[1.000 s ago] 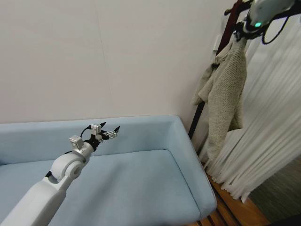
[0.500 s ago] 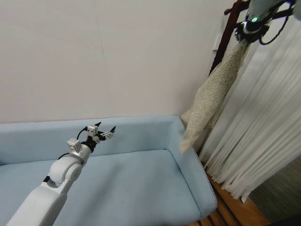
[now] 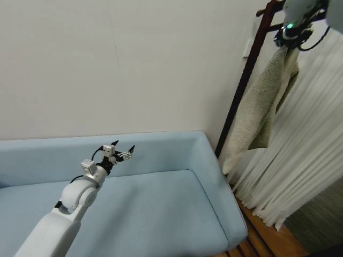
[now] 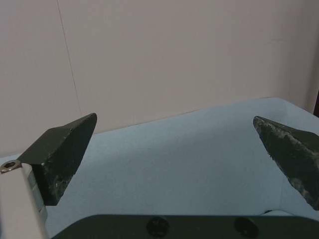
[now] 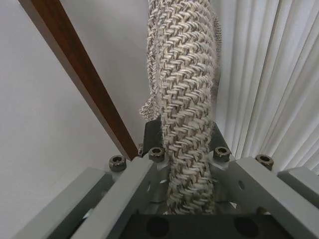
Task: Pick up the clothes from the sofa and hang them on the clothes hanger.
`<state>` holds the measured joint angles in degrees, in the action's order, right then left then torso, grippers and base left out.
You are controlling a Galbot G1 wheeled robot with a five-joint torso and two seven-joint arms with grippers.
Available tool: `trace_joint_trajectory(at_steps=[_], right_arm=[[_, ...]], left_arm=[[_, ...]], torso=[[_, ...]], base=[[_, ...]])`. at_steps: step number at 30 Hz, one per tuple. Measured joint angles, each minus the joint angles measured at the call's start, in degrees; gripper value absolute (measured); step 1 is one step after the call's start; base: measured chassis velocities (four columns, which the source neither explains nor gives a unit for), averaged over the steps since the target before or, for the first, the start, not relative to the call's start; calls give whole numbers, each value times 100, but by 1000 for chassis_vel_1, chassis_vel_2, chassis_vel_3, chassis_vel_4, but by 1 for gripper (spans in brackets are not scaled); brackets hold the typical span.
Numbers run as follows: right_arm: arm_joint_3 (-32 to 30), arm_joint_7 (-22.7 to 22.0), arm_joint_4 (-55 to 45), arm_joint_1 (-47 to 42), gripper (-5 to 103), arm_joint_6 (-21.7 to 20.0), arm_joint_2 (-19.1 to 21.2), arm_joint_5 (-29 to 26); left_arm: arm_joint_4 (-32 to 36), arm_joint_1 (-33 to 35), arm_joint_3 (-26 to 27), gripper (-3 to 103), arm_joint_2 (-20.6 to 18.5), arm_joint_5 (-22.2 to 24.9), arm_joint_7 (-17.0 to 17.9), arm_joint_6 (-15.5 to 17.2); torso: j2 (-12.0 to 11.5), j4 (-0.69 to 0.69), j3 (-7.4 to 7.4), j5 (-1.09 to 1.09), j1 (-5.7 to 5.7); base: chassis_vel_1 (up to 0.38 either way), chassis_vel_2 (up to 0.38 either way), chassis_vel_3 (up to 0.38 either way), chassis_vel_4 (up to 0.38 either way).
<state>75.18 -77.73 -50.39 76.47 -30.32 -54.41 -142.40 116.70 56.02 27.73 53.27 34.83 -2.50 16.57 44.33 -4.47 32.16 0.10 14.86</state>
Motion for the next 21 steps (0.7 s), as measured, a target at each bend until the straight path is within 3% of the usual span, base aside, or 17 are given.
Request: trace_joint_trajectory(at_steps=[7,21], right_arm=[[-301,230,455,-253,5,-270,-82,298],[-577,473,837,-598,5,-379,-157,739]], left_arm=[[-54,-129,-197,100,-17,-12,175,-22],[-254,-271,-373,100,35,-94,121,-94]], torso=[[0,1,0,-1,0],[0,2,0,-2,0]], base=[[0,0,0,0],[0,0,0,0]])
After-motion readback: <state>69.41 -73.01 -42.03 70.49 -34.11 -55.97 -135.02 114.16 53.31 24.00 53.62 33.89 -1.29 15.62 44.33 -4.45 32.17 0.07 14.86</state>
